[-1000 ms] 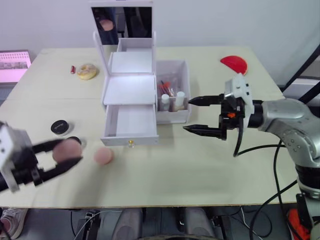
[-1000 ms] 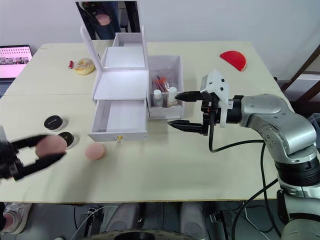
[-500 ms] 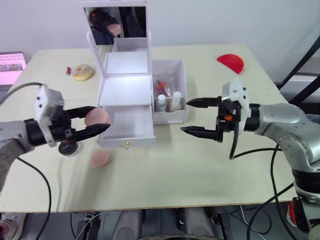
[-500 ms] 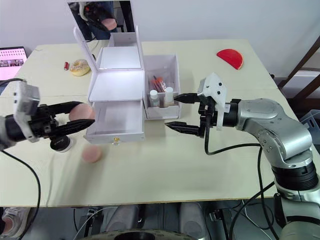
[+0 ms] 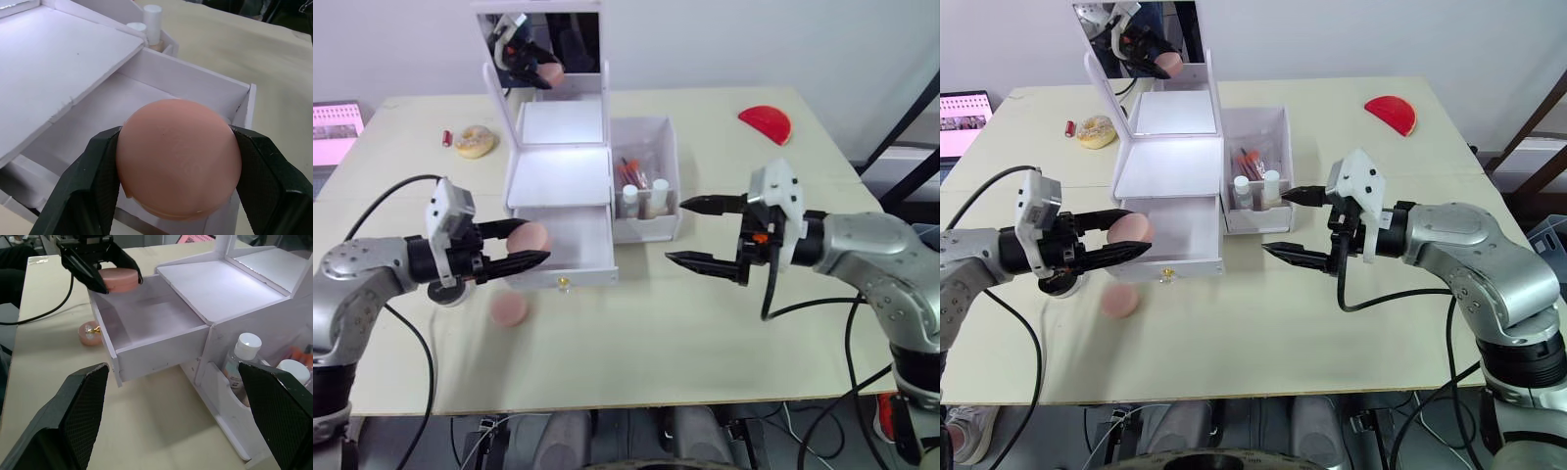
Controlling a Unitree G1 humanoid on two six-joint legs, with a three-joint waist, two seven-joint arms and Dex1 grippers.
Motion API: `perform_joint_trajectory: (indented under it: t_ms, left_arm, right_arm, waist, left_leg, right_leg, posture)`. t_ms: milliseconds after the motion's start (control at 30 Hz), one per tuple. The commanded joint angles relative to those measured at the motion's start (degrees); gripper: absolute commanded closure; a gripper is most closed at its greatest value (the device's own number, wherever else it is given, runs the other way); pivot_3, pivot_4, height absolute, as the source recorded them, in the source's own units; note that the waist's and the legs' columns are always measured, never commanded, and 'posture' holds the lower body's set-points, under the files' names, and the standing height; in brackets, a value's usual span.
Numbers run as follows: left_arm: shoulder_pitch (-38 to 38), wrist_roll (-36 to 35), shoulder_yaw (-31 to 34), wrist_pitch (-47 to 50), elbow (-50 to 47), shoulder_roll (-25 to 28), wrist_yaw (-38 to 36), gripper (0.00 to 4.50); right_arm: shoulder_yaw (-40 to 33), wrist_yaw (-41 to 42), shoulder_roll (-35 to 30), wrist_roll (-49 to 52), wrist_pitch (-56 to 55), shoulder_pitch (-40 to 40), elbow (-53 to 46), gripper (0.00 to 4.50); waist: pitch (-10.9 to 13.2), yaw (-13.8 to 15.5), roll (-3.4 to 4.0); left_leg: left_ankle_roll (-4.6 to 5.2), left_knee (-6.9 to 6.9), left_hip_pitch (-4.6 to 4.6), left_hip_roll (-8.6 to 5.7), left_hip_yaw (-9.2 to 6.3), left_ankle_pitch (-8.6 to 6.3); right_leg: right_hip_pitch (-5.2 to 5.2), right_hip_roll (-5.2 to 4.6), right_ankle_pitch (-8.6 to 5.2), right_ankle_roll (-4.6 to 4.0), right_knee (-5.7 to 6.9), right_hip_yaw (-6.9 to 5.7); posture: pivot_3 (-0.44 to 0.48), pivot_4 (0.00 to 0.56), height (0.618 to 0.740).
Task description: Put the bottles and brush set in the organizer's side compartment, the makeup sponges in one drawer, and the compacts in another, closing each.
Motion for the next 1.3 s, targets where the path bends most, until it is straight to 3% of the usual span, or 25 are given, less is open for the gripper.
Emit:
perform_joint_trajectory:
  t_ms: [33, 500, 800, 867, 933, 1300]
  left_arm:
    - [-0.7, 0.0, 0.3, -0.5, -0.5, -0.9, -0.1, 1.80]
    - [-2.5, 2.2, -1.7, -0.8, 2.1, -4.7, 0.3, 1.80]
    - [-2.1, 3.1, -1.6, -0.9, 2.0, -4.5, 0.3, 1.80]
    - [-2.3, 3.0, -1.4, -0.6, 1.9, -4.3, 0.4, 0.77]
    - [-2.5, 2.7, -1.2, -0.3, 1.6, -4.3, 0.4, 0.03]
    - [-3.4, 0.7, 1.0, 2.2, 1.0, -3.7, 1.3, 0.03]
  right_arm:
    - [-1.7, -0.5, -0.6, 0.7, -0.3, 0.3, -2.1, 0.00]
    - [-1.5, -2.2, -0.2, 1.3, 0.4, 0.7, -3.3, 0.00]
    - [-1.7, -2.7, -0.4, 1.5, 0.5, 0.7, -3.5, 0.00]
    - [-1.6, -2.8, -0.3, 1.4, 0.5, 0.6, -3.4, 0.00]
    - [-1.4, -2.8, -0.2, 1.2, 0.3, 0.4, -3.3, 0.00]
    - [-1.1, -2.6, -0.2, 0.9, 0.1, -0.3, -2.6, 0.00]
  waist:
    - [0.0, 0.0, 0.00]
    - [0.0, 0.3, 0.00]
    - [0.0, 0.3, 0.00]
    - [0.0, 0.3, 0.00]
    - [0.0, 0.3, 0.00]
    - [0.0, 0.3, 0.00]
  left_leg:
    - [0.00, 0.00, 0.00, 0.00, 0.00, 0.00]
    - [0.00, 0.16, 0.02, 0.00, -0.01, 0.00]
    - [0.00, 0.16, 0.04, 0.00, -0.03, 0.00]
    - [0.00, 0.17, 0.04, 0.00, -0.03, 0.00]
    - [0.00, 0.17, 0.05, 0.00, -0.03, 0.00]
    - [0.00, 0.15, 0.06, 0.00, -0.04, 0.00]
  right_leg:
    - [0.00, 0.00, 0.00, 0.00, 0.00, 0.00]
    - [0.10, 0.00, 0.01, 0.00, 0.05, 0.00]
    - [0.10, 0.00, 0.01, 0.00, 0.07, 0.00]
    - [0.10, 0.00, 0.01, -0.01, 0.07, 0.00]
    - [0.10, 0.00, 0.01, 0.00, 0.09, 0.00]
    - [0.10, 0.01, 0.01, -0.01, 0.09, 0.00]
  posture:
    - [0.000, 0.150, 0.739]
    - [0.000, 0.150, 0.739]
    - [0.000, 0.150, 0.739]
    - [0.000, 0.150, 0.739]
    - [0.000, 0.150, 0.739]
    - [0.000, 0.150, 0.739]
